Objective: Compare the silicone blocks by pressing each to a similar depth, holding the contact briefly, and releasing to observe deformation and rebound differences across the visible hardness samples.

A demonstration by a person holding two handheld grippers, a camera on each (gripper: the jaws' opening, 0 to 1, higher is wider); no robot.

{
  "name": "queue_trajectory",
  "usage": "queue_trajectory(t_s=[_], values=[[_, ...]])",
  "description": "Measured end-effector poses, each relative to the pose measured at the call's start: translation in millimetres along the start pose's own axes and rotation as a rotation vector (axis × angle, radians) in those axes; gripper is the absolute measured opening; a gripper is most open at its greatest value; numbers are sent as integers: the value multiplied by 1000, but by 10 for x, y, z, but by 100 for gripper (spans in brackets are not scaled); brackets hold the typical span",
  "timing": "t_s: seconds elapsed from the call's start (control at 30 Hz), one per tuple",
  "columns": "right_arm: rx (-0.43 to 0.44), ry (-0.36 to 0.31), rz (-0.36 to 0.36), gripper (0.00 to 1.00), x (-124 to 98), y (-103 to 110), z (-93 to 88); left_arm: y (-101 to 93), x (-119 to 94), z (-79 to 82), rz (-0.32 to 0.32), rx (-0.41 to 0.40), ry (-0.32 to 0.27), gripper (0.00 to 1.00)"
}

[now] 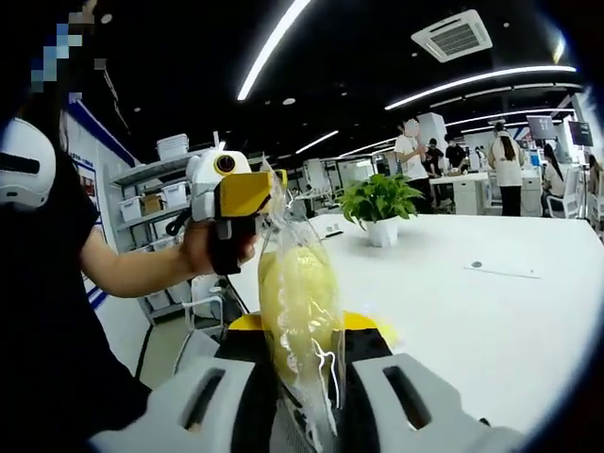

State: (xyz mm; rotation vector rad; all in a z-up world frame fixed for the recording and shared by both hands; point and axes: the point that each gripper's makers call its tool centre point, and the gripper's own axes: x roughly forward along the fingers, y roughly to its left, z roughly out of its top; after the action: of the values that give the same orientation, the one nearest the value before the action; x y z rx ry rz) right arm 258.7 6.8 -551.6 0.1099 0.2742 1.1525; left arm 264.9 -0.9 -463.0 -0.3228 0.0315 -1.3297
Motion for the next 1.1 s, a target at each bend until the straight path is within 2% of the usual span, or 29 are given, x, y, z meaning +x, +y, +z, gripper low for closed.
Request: queue_trajectory(t_s=[0.37, 0.63, 0.73, 0.93, 1.1], values=[[52, 52, 5, 4, -40, 5, -66, -29, -24, -54, 14, 24, 31, 0], [100, 87, 13, 3, -30, 17, -107, -3, -49, -81, 31, 37, 44, 0], [89, 96, 17, 3, -17, 36, -108, -1, -71, -78, 43, 36, 47, 0], [118, 128, 63, 3, 31, 120, -129, -1, -160, -78, 69, 20, 53, 0], [113, 135, 74, 3, 37, 142, -127, -36, -181, -80, 83, 52, 49, 0]])
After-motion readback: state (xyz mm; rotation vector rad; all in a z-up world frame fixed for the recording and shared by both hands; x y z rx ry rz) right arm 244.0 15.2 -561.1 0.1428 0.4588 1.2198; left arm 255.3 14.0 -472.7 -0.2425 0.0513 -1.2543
